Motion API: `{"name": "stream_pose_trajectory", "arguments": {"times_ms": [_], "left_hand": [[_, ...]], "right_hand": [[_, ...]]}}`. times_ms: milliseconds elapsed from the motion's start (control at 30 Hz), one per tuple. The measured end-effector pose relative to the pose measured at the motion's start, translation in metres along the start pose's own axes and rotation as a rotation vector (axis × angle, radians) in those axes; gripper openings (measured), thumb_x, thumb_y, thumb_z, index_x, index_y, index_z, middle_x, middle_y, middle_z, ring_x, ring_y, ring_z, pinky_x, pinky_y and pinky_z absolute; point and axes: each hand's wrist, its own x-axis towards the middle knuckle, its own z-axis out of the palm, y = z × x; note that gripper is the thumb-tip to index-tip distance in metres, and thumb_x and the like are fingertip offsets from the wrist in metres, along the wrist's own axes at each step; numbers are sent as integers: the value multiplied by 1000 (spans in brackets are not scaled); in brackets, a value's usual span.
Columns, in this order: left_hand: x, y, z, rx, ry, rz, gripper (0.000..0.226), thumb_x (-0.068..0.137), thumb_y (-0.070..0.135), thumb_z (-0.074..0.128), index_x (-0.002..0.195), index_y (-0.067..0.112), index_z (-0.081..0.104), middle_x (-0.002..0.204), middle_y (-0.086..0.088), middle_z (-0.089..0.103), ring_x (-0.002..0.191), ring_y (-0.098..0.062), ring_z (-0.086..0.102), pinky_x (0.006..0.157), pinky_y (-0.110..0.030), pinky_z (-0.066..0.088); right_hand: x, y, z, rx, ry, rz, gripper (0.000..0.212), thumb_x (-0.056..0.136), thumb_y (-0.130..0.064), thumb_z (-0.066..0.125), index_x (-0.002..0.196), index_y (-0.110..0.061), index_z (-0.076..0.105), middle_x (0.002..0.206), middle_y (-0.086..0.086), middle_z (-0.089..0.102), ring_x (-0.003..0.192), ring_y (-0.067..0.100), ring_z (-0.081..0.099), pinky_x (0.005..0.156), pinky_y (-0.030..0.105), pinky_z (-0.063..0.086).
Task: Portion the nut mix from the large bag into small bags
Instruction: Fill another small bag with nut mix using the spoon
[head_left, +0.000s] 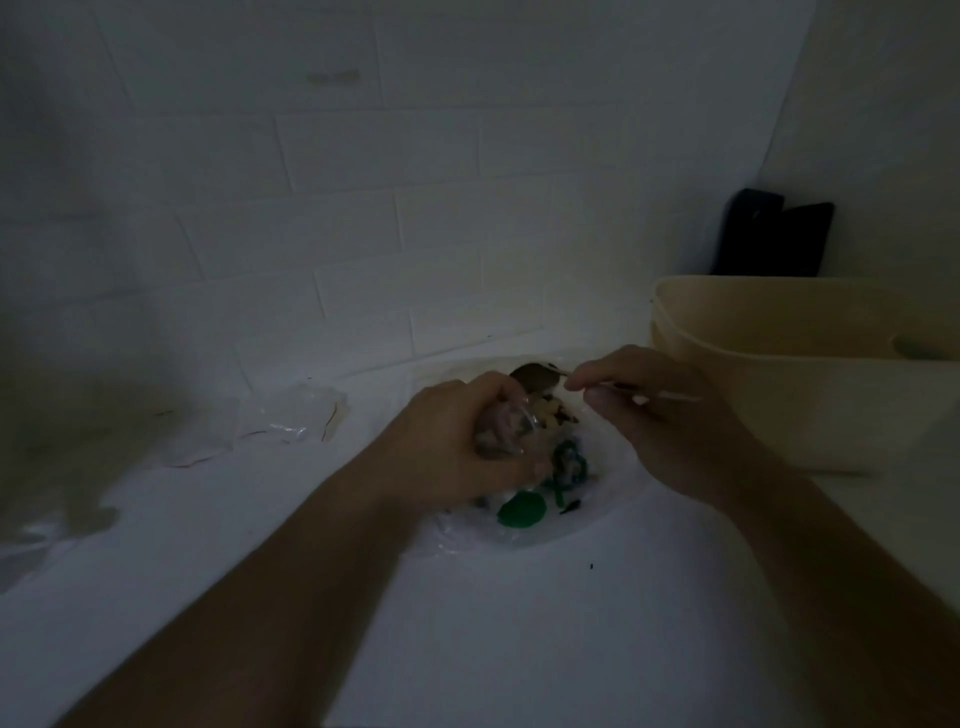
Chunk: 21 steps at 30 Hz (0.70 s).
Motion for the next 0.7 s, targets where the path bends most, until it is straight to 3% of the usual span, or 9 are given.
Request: {"name": "stream_pose_trajectory", "arguments": {"times_ms": [100,233,300,367,467,567,633,700], "left_hand": [[1,-1,5,127,-13,57,65,64,53,78,124,34,61,97,15,69,88,-6,66,81,-28,54],[3,0,7,90,-12,-11,63,64,44,76,124,35,62,100,15,72,90,-9,68,85,-33,54],[2,0,7,-8,11,-87,54,69,36,79,121,34,64,99,14,73,89,-8,70,79,-34,61],[2,0,6,-115,64,-156,43,75,22,80,113,34,66,97,13,73,84,-4,70,71,-31,63],[2,-3,4,-173,141,-220,35,79,15,75,104,37,66,93,14,74,81,0,69,72,-27,62],[2,-6,4,-196,191,-270,33,79,17,74,103,37,66,96,14,74,86,-4,71,78,-33,63],[3,-7,4,-196,195,-271,32,79,18,74,102,38,65,96,14,73,86,-3,70,77,-32,63],[3,-5,4,-191,184,-245,32,80,19,74,103,39,65,95,15,73,83,0,69,75,-28,61]], "right_hand": [[-3,4,2,-66,-85,7,15,102,-23,59,106,-32,70,100,-11,71,94,4,65,80,11,44],[-4,5,1,23,-145,50,9,100,-19,65,98,-14,73,86,-7,72,75,6,68,68,12,46],[-4,1,-2,130,-205,64,20,93,-32,73,95,-12,74,82,-3,72,72,10,69,64,18,51],[-6,-3,-4,-21,-316,-24,36,77,-49,84,95,-21,73,85,-4,72,74,13,69,64,25,54],[-8,-4,-8,-212,-387,-112,51,62,-50,96,99,-26,68,89,-7,67,82,8,58,67,16,44],[-8,5,-2,-331,-466,-145,61,63,-62,91,104,-32,58,95,-12,57,81,6,46,71,9,31],[-9,10,6,-310,-446,-135,46,70,-50,87,101,-31,58,94,-11,57,81,6,45,71,12,28],[-8,4,9,-226,-343,-121,15,79,-25,72,91,-25,64,85,-9,61,79,6,51,65,18,30]]}}
